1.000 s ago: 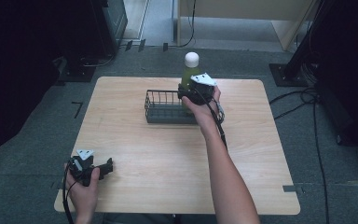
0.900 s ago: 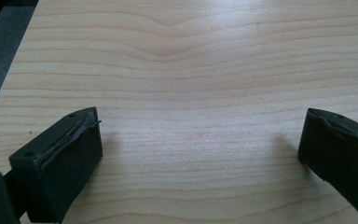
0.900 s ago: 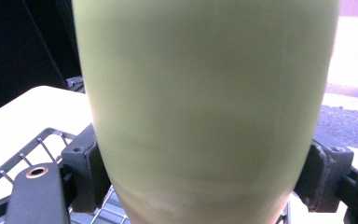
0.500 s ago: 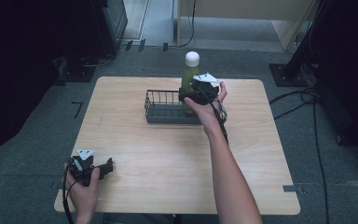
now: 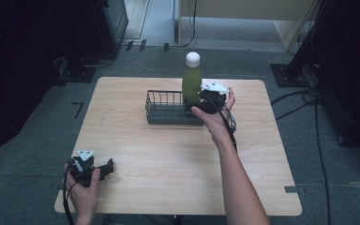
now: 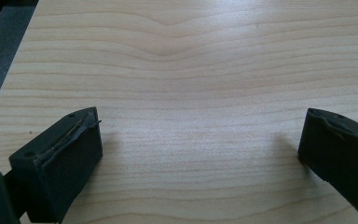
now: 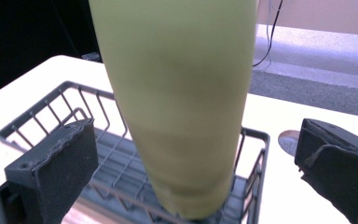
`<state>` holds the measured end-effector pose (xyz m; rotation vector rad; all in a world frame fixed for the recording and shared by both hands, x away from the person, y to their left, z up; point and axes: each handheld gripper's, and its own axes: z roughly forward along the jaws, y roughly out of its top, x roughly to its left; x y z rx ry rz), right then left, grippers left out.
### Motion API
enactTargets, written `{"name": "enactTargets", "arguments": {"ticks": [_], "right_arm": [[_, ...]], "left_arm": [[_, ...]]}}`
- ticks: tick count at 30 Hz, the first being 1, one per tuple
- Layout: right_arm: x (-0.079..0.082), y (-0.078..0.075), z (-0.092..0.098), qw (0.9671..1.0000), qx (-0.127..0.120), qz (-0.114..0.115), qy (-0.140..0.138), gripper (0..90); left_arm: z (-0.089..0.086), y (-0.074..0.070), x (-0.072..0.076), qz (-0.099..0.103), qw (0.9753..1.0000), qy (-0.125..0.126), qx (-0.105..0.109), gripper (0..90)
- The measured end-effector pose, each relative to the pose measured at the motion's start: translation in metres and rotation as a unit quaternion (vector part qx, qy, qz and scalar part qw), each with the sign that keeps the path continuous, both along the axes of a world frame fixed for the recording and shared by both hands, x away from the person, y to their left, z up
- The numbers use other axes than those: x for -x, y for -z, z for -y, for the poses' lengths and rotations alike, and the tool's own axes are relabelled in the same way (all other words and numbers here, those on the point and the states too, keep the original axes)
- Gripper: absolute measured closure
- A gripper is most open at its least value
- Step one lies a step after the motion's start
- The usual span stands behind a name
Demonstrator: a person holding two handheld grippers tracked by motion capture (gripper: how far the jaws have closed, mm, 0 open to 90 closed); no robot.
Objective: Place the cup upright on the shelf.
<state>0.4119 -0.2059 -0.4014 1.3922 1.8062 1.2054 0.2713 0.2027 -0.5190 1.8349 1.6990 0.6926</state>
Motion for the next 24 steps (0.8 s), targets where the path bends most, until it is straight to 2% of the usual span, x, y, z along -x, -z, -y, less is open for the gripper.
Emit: {"name": "enactTargets", "arguments": {"ticks": [24], "right_arm": [[0.051, 0.032, 0.041, 0.9994, 0.021, -0.019, 0.019, 0.0]], "left_arm": [[0.0, 0.0, 0.0, 0.0, 1.0, 0.0, 0.0, 0.0]]}}
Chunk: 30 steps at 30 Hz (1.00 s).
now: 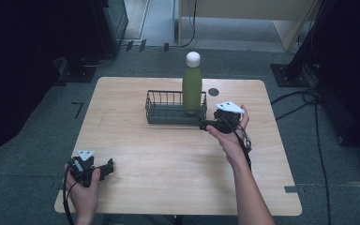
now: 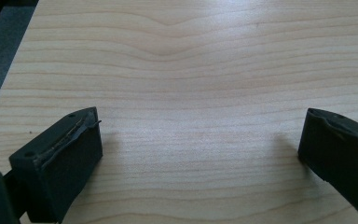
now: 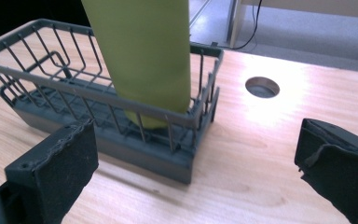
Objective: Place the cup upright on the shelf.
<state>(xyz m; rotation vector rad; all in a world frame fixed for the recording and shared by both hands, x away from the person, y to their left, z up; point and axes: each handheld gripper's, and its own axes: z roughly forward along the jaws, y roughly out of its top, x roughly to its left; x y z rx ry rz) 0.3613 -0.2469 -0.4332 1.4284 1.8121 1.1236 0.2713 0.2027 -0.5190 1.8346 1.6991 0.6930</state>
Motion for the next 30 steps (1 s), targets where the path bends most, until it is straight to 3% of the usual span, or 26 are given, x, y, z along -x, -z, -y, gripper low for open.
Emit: {"name": "enactTargets", "arguments": {"ticks": [30], "right_arm": [[0.05, 0.037, 0.066, 0.9978, -0.005, -0.029, 0.059, 0.0]], "left_arm": [[0.0, 0.0, 0.0, 0.001, 1.0, 0.0, 0.0, 0.0]]}}
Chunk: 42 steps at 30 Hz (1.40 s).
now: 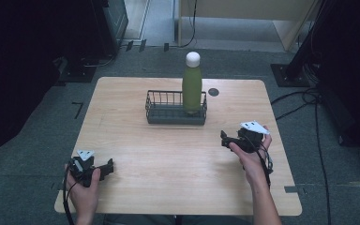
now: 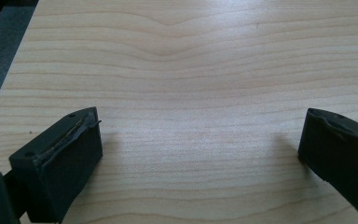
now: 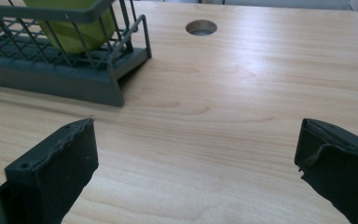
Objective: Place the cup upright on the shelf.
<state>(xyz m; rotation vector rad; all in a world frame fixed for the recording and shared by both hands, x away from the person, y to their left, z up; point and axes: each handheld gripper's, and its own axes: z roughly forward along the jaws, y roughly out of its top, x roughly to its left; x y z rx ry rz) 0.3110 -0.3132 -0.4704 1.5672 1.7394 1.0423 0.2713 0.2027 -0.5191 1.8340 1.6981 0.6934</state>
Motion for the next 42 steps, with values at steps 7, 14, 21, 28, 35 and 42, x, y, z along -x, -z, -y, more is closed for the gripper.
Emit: {"name": "enactTargets", "arguments": {"ticks": [7, 14, 21, 28, 35, 42], "right_arm": [[0.012, 0.01, 0.013, 0.9999, -0.004, -0.009, 0.013, 0.0], [0.022, 0.017, 0.024, 0.9997, -0.003, -0.015, 0.021, 0.0], [0.036, 0.024, 0.04, 0.9991, -0.002, -0.021, 0.037, 0.0], [0.046, 0.03, 0.051, 0.9985, 0.001, -0.028, 0.047, 0.0], [0.059, 0.04, 0.067, 0.9971, 0.007, -0.042, 0.064, 0.0], [0.069, 0.045, 0.077, 0.996, 0.014, -0.051, 0.072, 0.0]], "left_arm": [[0.0, 0.0, 0.0, -0.001, 1.0, 0.001, -0.001, 0.0], [0.0, 0.0, 0.0, -0.001, 1.0, 0.001, -0.001, 0.0], [0.0, 0.0, 0.0, -0.001, 1.0, 0.001, -0.001, 0.0], [0.0, 0.0, 0.0, -0.001, 1.0, 0.001, -0.001, 0.0], [0.0, 0.0, 0.0, -0.001, 1.0, 0.001, -0.001, 0.0], [0.0, 0.0, 0.0, -0.001, 1.0, 0.001, -0.001, 0.0]]}}
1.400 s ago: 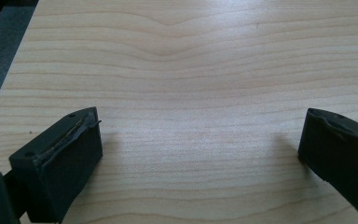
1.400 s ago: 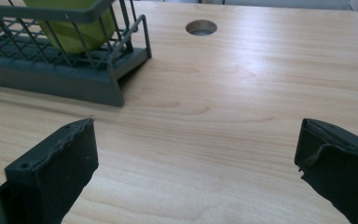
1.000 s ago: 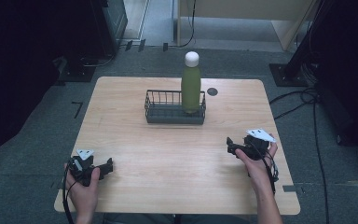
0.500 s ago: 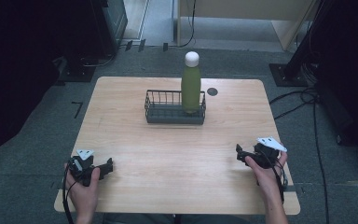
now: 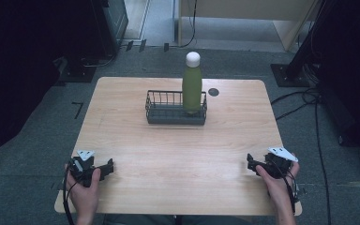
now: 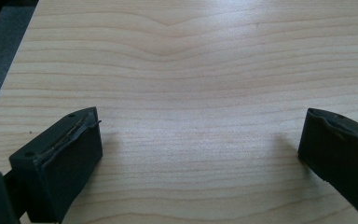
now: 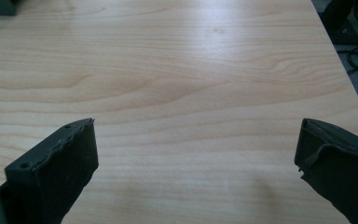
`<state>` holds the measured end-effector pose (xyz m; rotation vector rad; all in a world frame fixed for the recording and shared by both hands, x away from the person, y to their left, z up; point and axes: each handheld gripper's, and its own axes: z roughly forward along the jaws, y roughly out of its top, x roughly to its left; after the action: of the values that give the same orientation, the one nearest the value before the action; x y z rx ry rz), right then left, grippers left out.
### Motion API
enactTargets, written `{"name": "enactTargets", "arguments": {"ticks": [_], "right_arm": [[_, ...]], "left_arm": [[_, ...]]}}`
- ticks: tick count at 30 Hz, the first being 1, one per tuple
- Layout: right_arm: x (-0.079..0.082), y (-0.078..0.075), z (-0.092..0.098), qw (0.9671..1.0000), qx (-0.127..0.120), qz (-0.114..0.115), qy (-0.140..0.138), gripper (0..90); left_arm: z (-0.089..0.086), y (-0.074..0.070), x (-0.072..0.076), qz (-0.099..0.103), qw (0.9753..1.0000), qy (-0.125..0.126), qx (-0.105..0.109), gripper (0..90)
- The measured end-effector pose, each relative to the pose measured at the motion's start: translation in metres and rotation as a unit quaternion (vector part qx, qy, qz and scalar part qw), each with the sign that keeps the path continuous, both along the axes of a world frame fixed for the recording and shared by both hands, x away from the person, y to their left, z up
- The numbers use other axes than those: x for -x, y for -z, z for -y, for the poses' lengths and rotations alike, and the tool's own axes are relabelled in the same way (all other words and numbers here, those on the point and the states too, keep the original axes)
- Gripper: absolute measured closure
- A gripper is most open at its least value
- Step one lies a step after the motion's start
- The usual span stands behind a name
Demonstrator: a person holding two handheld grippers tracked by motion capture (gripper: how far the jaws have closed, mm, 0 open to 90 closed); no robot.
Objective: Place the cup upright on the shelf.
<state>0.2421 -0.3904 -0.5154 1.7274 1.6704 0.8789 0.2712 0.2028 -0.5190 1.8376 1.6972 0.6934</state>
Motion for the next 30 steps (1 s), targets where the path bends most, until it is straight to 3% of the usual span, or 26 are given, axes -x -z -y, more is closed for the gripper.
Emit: {"name": "enactTargets", "arguments": {"ticks": [18, 21, 30], "right_arm": [[0.024, 0.011, 0.026, 0.9993, 0.017, -0.026, 0.021, 0.0], [0.028, 0.012, 0.031, 0.9984, 0.03, -0.042, 0.021, 0.0], [0.038, 0.013, 0.034, 0.9984, 0.019, -0.053, 0.007, 0.0]], "left_arm": [[0.0, 0.0, 0.0, 0.0, 1.0, 0.0, 0.0, 0.0], [0.0, 0.0, 0.0, 0.0, 1.0, 0.0, 0.0, 0.0], [0.0, 0.0, 0.0, 0.0, 1.0, 0.0, 0.0, 0.0]]}}
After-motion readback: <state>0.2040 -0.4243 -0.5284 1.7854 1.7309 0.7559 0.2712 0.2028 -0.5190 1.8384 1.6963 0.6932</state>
